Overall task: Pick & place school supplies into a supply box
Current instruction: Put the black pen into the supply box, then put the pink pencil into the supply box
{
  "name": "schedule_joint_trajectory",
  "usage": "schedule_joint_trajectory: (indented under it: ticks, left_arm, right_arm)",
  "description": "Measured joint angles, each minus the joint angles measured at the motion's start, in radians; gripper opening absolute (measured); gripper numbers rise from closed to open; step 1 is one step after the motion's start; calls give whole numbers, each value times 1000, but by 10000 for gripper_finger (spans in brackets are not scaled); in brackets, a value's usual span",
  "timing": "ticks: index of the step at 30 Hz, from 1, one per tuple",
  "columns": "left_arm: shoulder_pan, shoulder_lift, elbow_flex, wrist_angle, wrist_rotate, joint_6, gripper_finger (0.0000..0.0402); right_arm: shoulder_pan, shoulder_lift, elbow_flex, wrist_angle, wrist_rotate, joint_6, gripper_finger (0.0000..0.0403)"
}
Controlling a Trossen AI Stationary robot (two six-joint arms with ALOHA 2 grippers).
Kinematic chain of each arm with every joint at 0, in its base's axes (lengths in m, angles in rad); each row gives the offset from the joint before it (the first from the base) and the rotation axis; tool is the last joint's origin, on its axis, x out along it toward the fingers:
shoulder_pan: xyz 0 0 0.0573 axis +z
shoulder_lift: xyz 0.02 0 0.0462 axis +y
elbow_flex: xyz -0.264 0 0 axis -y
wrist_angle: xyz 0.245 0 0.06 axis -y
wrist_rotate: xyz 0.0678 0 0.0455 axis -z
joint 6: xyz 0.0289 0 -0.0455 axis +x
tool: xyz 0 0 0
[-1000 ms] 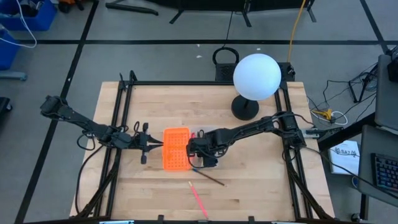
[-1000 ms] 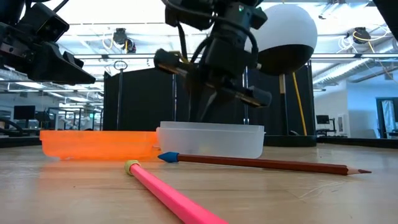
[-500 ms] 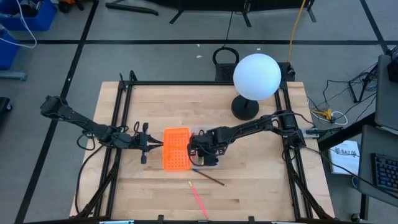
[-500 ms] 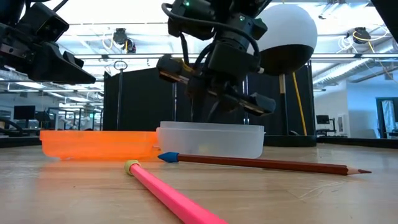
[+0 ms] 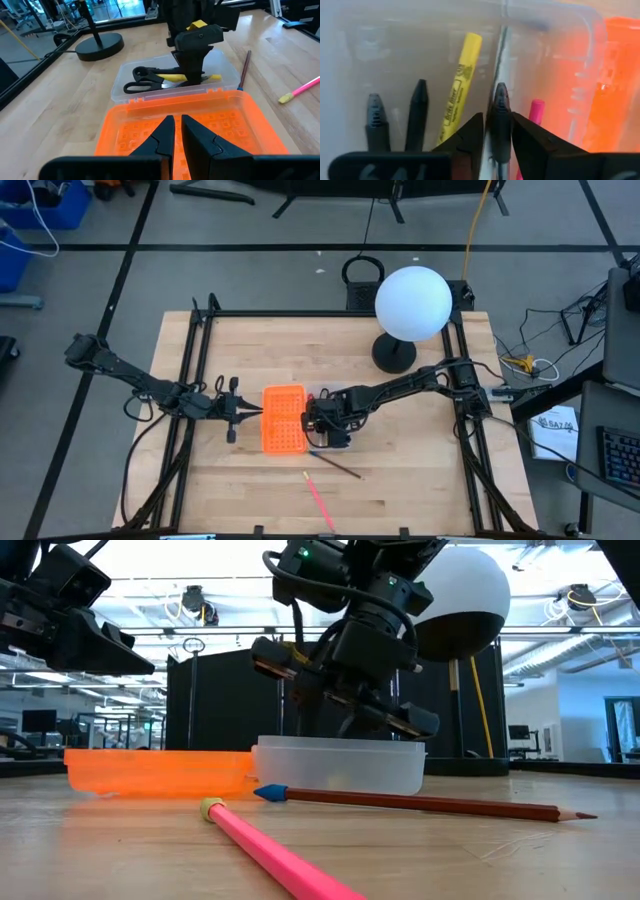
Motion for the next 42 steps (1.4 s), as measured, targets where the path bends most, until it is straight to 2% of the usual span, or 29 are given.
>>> schedule_joint_trajectory:
  ticks: [8, 14, 18, 24, 27, 29, 32, 35, 39, 42]
  left_arm:
    - [0, 0, 0, 0, 0, -2, 42]
    - [0, 0, 0, 0, 1, -3, 42]
    - [0, 0, 0, 0, 0, -7, 42]
    - [0, 0, 0, 5, -71, -37, 42]
    - [0, 0, 0, 5, -83, -70, 42]
    - [0, 0, 0, 6, -83, -81, 42]
    - [0, 0, 0, 8, -83, -83, 42]
    - [0, 0, 0, 11, -83, -84, 42]
    - [0, 0, 0, 14, -79, -87, 42]
    - [0, 0, 0, 16, -82, -94, 42]
  right_arm:
    - [19, -56, 0, 16, 97, 24, 99]
    - [46, -152, 0, 23, 106, 183, 86]
    - [76, -259, 0, 40, 102, 439, 67]
    - [92, -452, -15, 42, 100, 1076, 21]
    - [99, -561, -132, 113, 102, 1192, 4]
    - [115, -641, -267, 248, 95, 1221, 6]
    - [121, -777, -487, 509, 16, 1281, 3]
    - [90, -943, -679, 684, 20, 1369, 1]
    - [58, -1156, -899, 825, 37, 1452, 1]
    - [64, -1277, -1008, 828, 92, 1461, 0]
